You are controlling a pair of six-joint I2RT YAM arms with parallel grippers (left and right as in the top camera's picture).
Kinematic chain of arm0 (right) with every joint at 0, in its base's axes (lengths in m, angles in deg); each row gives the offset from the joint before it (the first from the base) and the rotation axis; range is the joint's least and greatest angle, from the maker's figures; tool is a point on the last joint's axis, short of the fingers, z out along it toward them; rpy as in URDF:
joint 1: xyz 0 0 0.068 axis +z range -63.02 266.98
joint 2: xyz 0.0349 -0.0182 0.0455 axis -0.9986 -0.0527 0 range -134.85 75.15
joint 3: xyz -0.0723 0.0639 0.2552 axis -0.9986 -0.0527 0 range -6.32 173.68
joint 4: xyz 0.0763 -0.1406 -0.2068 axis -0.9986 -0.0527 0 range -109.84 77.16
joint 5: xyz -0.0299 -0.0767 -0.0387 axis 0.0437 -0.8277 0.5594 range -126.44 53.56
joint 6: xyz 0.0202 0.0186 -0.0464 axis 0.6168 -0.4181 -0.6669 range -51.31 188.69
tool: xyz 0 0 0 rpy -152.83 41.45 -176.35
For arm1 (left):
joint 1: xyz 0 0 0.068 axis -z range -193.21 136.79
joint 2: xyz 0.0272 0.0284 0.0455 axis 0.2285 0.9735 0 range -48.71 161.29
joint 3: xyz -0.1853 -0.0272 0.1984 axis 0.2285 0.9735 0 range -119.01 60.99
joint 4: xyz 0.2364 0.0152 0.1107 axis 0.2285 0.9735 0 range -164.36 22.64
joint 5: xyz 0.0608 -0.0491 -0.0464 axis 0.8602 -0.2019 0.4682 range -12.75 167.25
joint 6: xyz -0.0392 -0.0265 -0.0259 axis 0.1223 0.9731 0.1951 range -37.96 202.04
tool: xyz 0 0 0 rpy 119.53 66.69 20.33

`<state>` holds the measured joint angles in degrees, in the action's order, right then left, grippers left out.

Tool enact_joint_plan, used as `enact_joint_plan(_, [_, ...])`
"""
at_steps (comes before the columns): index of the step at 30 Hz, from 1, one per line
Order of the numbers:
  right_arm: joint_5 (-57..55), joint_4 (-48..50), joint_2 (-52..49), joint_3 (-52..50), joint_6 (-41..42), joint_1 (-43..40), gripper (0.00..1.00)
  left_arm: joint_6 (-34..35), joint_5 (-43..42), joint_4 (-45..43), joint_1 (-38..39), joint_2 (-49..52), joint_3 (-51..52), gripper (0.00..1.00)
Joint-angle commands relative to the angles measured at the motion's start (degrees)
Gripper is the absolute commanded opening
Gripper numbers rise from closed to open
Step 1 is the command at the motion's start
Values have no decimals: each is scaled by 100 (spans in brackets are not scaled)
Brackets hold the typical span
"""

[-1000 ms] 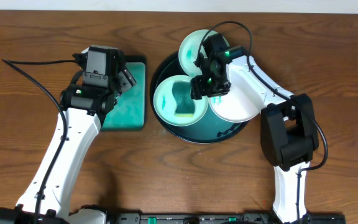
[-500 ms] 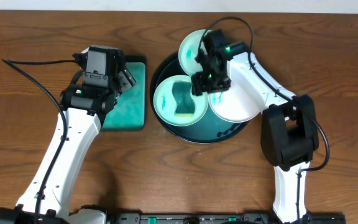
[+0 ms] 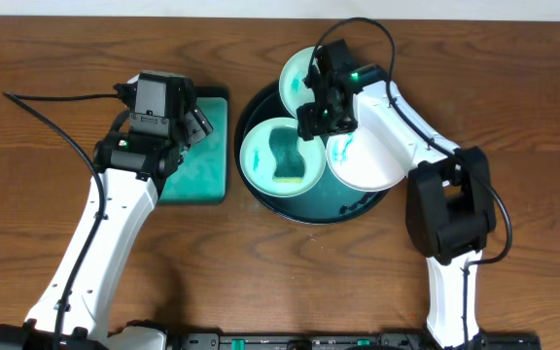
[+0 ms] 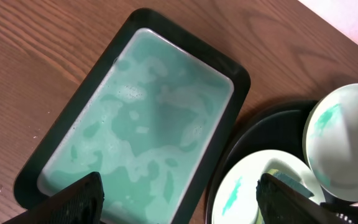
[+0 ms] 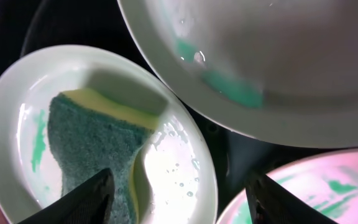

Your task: Clean dirty plates on tray and stack at the side

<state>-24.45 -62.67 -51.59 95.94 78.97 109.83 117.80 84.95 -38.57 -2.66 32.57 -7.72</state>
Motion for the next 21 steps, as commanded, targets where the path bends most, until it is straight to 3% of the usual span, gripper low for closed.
enact_joint_plan(1, [210,17,-273,-7,83,186,65,-76,72,20,-24,35,2,79])
enact_joint_plan(21, [24,-1388,-411,-4,31,96,66,-105,-118,44,-24,35,2,79])
